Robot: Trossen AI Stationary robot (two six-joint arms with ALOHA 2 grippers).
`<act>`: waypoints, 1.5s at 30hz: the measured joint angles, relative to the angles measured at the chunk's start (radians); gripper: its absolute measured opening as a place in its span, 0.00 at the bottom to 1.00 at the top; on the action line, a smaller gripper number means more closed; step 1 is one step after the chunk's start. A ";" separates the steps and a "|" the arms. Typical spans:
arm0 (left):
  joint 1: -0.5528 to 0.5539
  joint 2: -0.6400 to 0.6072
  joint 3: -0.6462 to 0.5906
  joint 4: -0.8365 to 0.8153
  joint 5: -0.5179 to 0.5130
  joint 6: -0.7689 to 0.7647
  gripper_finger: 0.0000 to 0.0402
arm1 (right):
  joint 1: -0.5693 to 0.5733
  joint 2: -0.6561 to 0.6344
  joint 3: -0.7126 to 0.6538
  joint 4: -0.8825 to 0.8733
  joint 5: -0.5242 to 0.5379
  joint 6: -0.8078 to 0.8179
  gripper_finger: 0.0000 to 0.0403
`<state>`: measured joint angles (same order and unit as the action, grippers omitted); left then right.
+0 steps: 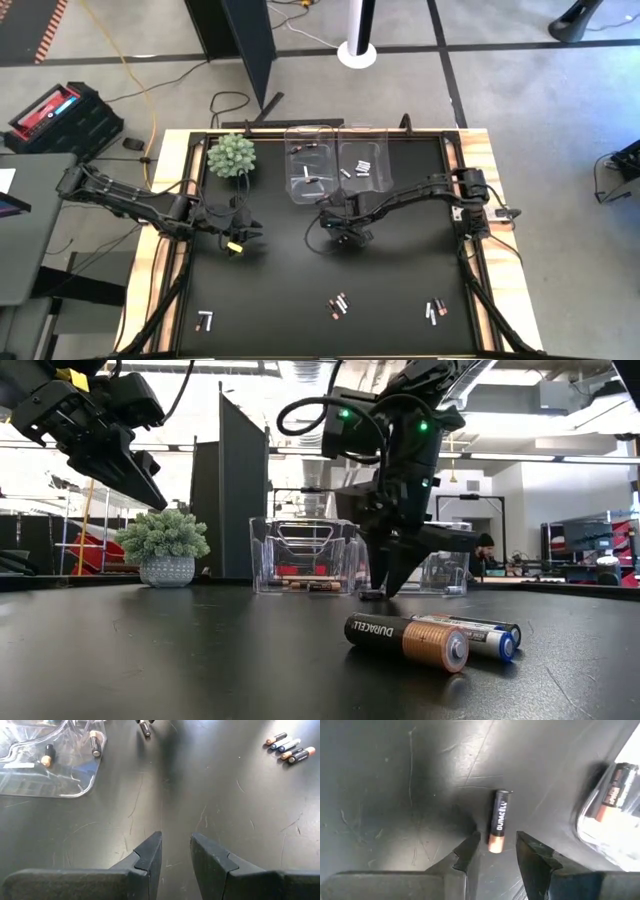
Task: Sort batteries
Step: Put the small black battery into the left transparent bin
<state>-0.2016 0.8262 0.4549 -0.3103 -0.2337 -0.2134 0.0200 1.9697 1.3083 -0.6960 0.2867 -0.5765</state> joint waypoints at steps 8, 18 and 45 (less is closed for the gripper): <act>0.000 0.000 0.000 0.001 0.002 0.000 0.24 | -0.015 0.000 -0.003 -0.008 -0.076 -0.042 0.34; 0.000 0.000 0.000 0.002 0.003 -0.009 0.24 | 0.016 0.000 0.004 -0.028 -0.079 -0.080 0.34; 0.000 0.000 0.000 0.002 0.002 0.023 0.24 | 0.055 0.000 0.013 -0.030 -0.256 0.015 0.23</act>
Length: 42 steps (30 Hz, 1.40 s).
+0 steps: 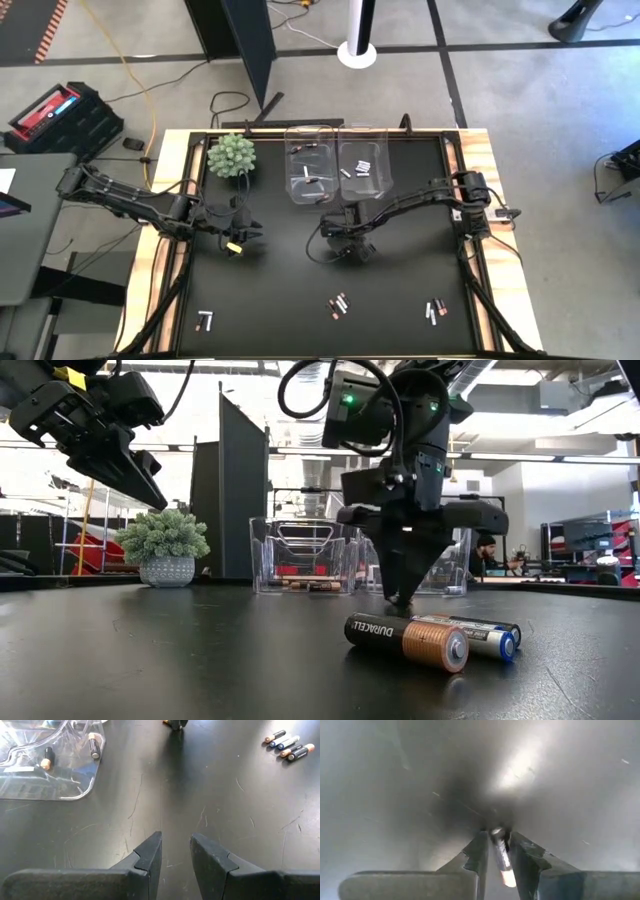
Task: Sort batteries
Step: Put the small black battery into the left transparent bin
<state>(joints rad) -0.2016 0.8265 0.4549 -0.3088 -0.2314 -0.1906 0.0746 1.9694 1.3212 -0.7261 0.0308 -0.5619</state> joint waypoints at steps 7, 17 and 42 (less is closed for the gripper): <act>0.000 0.000 0.000 0.000 0.000 0.000 0.24 | 0.003 0.000 0.000 0.000 -0.008 0.005 0.17; 0.000 0.000 0.000 0.000 0.000 -0.005 0.24 | 0.003 -0.001 0.000 0.000 -0.008 0.009 0.11; 0.000 0.000 0.000 0.000 0.000 -0.003 0.24 | -0.021 -0.001 0.146 -0.052 -0.006 0.102 0.07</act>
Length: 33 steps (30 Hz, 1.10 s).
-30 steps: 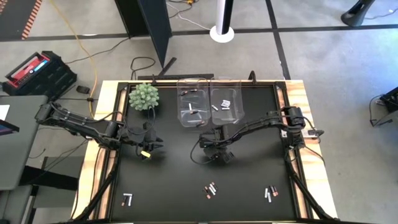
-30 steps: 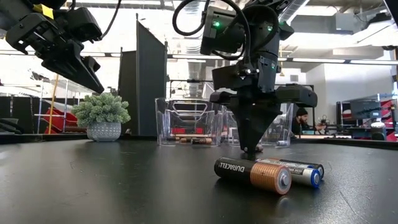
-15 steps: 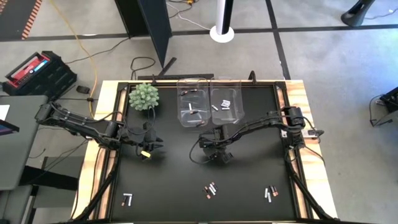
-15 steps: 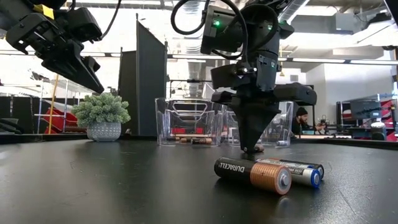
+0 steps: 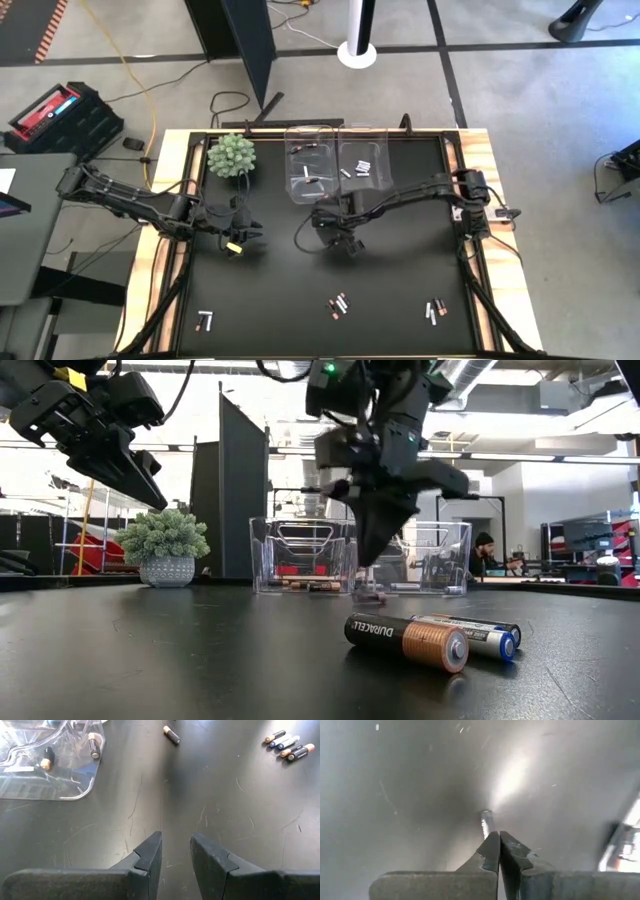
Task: Sort batteries
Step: Put the small black battery into the left transparent bin
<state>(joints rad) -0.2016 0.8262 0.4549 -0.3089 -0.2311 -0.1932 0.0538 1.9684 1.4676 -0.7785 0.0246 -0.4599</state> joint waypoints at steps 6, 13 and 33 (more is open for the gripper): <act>0.000 0.000 0.000 0.000 0.000 0.009 0.24 | -0.018 0.000 0.039 -0.006 0.000 0.000 0.07; 0.000 0.000 0.000 0.000 0.000 0.010 0.24 | -0.024 0.001 0.039 -0.054 0.002 0.046 0.07; 0.000 0.000 0.000 0.000 -0.002 0.022 0.24 | -0.009 0.001 -0.046 0.055 -0.046 0.093 0.28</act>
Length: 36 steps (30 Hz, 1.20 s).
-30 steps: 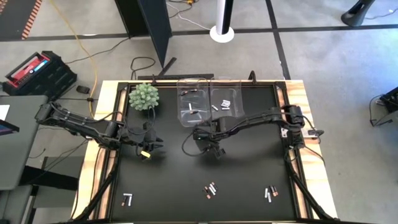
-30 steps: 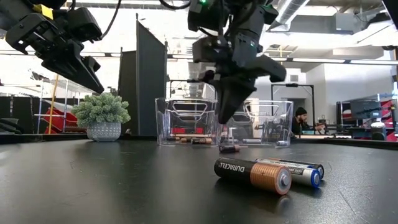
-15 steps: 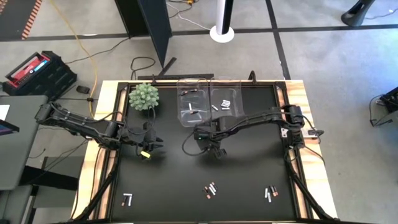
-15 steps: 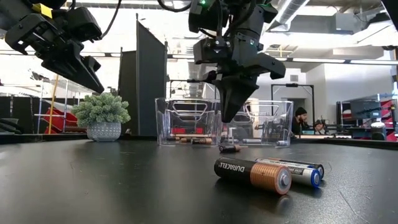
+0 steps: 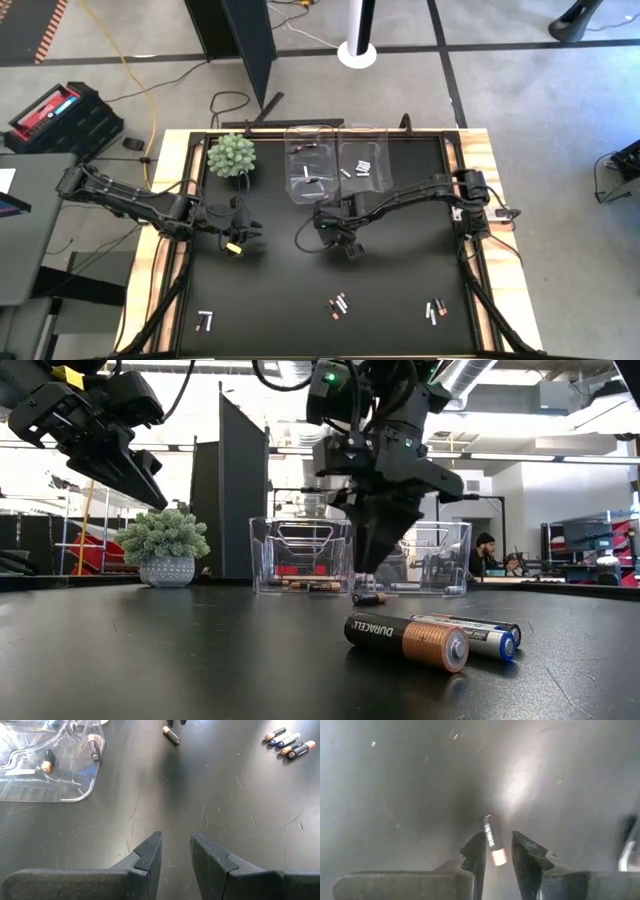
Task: Sort batteries
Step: Put the small black battery into the left transparent bin
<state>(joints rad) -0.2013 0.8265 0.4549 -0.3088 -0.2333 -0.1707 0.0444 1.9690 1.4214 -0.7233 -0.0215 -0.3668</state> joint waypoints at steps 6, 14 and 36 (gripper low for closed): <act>0.000 0.000 0.000 0.000 -0.001 0.006 0.24 | 0.001 0.000 -0.003 0.016 -0.002 0.002 0.28; 0.000 0.000 0.000 0.000 -0.002 0.006 0.24 | 0.008 0.096 0.001 0.056 -0.003 -0.016 0.28; -0.001 0.000 0.000 -0.017 0.009 -0.009 0.24 | -0.008 0.120 0.001 0.043 -0.008 -0.026 0.10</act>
<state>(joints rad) -0.2020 0.8265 0.4545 -0.3256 -0.2238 -0.1795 0.0368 2.0892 1.4227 -0.6800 -0.0299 -0.3931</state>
